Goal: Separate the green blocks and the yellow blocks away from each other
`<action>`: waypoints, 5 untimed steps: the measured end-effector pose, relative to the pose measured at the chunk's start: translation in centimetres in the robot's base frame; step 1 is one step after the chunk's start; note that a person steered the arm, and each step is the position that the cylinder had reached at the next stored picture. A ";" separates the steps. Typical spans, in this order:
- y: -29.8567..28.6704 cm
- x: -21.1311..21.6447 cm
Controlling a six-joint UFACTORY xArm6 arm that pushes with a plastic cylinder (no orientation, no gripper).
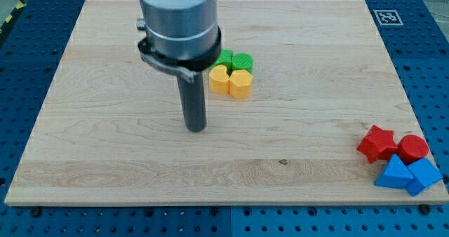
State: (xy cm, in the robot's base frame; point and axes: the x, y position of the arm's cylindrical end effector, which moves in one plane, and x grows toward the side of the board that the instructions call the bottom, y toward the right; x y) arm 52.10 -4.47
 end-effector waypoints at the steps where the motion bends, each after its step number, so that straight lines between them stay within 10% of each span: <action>1: 3.9 2.0; 3: 16.1 -1.7; 5: 16.1 -7.6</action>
State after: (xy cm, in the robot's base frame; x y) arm 44.50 11.68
